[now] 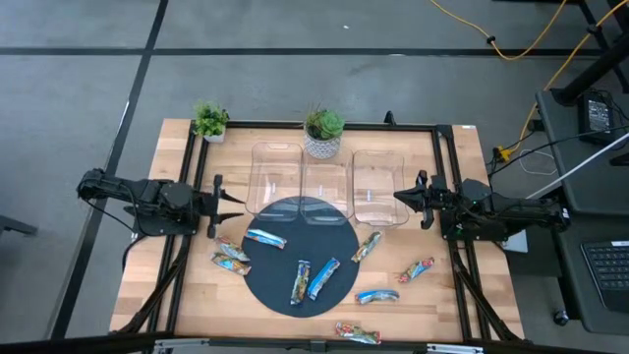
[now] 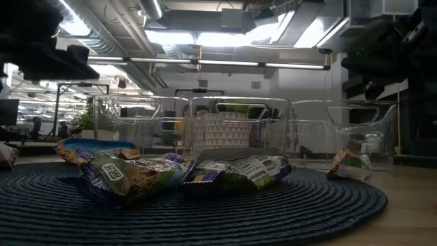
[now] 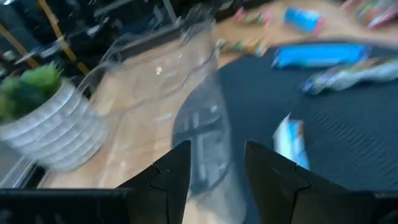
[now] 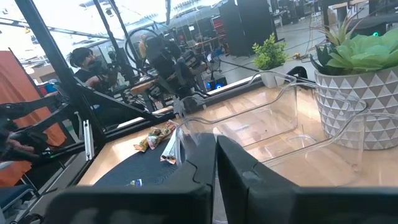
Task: Pick and place Granola Bars by type
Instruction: Put the yellow granola bar into the left transparent bin
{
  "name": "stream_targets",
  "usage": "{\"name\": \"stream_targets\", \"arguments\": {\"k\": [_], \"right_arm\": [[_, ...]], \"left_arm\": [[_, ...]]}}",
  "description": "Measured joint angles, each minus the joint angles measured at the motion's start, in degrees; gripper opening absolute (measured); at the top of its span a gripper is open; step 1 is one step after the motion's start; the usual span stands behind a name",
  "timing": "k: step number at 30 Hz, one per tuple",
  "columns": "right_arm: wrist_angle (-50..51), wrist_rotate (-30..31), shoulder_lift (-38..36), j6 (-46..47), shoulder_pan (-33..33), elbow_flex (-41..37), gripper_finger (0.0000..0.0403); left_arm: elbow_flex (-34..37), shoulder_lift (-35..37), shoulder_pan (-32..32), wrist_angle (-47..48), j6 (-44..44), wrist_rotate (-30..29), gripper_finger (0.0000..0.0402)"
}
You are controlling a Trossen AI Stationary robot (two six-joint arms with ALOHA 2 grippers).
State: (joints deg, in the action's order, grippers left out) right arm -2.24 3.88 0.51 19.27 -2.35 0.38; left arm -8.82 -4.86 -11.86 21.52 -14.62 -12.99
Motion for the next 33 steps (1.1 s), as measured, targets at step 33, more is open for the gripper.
{"name": "stream_targets", "arguments": {"k": [33], "right_arm": [[-0.02,0.01,0.00,-0.21,0.01,0.01,0.0019]], "left_arm": [[0.02,0.00,0.00,-33.82,32.92,-6.23,0.0143]]}}
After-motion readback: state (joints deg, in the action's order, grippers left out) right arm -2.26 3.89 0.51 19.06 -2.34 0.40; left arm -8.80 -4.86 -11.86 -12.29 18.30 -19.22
